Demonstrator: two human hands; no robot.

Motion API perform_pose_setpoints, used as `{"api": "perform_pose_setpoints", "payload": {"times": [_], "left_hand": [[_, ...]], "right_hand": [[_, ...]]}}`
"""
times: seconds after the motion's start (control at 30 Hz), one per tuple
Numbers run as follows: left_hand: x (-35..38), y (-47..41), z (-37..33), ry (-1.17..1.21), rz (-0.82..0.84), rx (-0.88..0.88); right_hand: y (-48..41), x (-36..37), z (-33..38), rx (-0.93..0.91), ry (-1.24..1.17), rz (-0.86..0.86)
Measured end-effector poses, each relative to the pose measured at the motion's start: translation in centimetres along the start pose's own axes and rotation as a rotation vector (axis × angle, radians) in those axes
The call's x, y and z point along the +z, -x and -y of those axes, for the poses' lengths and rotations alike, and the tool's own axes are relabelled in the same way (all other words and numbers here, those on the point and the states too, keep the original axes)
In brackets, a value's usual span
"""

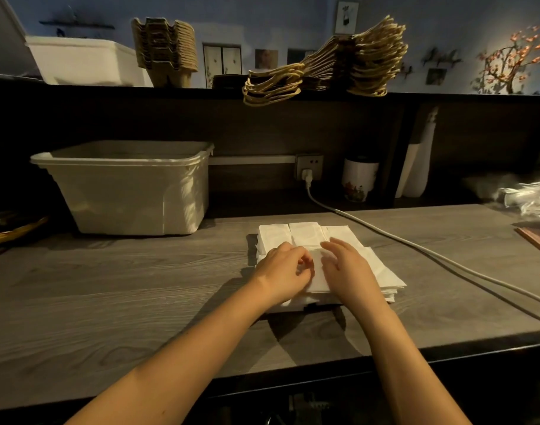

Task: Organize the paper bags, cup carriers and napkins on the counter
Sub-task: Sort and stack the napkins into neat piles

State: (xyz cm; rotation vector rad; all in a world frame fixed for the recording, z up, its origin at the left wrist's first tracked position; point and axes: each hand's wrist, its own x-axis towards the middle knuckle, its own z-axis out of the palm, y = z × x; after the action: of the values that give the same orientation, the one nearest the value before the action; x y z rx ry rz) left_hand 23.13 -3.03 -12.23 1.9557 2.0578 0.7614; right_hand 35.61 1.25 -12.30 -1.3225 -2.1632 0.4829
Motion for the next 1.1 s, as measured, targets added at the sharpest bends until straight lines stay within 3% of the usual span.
{"api": "perform_pose_setpoints", "payload": {"times": [0.1, 0.27, 0.4, 0.63, 0.93, 1.1], "left_hand": [[-0.5, -0.2, 0.2, -0.008, -0.002, 0.008], [-2.0, -0.5, 2.7, -0.182, -0.053, -0.065], [-2.8, -1.1, 4.6, -0.312, 0.123, -0.222], [-4.0, -2.4, 5.1, -0.286, 0.353, -0.213], [-3.9, -2.9, 4.9, -0.25, 0.404, -0.226], [-4.3, -3.3, 4.3, -0.173, 0.473, -0.334]], "right_hand": [[-0.1, -0.6, 0.5, -0.072, 0.049, -0.037], [-0.4, -1.0, 1.0, -0.13, 0.124, 0.106], [-1.2, -1.6, 1.9, -0.141, 0.123, 0.152], [-3.6, -0.9, 2.2, -0.141, 0.256, 0.432], [-4.1, -0.5, 2.1, -0.067, 0.233, 0.394], [-4.1, -1.2, 2.8, 0.029, 0.181, 0.456]]}}
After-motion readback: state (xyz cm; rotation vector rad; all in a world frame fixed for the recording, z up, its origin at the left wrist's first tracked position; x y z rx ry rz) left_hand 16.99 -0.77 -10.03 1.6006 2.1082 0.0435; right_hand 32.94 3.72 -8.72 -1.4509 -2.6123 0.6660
